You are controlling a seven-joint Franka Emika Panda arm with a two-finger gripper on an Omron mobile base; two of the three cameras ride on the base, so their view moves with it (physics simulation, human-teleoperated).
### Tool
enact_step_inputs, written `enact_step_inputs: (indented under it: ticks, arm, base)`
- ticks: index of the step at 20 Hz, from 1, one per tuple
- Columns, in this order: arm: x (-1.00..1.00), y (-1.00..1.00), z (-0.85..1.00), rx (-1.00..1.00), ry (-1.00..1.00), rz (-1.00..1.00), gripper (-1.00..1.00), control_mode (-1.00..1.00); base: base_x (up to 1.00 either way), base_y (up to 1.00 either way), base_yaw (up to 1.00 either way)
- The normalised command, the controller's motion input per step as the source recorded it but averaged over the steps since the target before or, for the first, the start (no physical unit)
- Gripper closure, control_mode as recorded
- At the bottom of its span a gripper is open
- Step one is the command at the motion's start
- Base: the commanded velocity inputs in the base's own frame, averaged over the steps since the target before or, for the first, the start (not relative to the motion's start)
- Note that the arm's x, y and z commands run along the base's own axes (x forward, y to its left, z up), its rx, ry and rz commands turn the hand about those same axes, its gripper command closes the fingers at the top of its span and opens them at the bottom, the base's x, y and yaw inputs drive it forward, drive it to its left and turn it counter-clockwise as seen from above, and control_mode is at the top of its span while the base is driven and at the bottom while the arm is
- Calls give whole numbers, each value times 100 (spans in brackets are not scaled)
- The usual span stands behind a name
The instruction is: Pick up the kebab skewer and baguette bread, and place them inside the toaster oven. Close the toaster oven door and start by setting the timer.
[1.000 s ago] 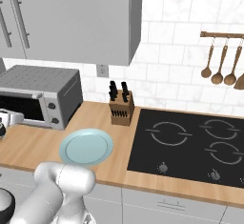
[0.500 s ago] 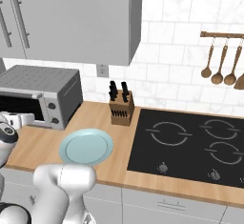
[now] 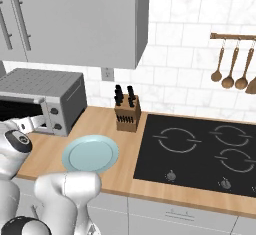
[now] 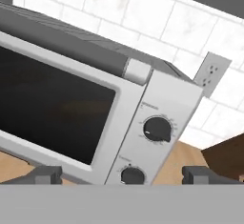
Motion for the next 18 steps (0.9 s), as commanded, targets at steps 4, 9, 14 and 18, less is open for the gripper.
enact_step_inputs:
  ticks: [4,9,14,18]
  arm:
    - [-1,-13,-14,-9,-4,9,-100,-100]
    - [-6,-12,-37,-1,-7,3,-100,-100]
    - [0,-4,-29,0,-10,1,-100,-100]
    - [10,0,0,0,-10,0,-100,-100]
  base:
    - [0,0,0]
    - [0,0,0]
    - [0,0,0]
    - [0,0,0]
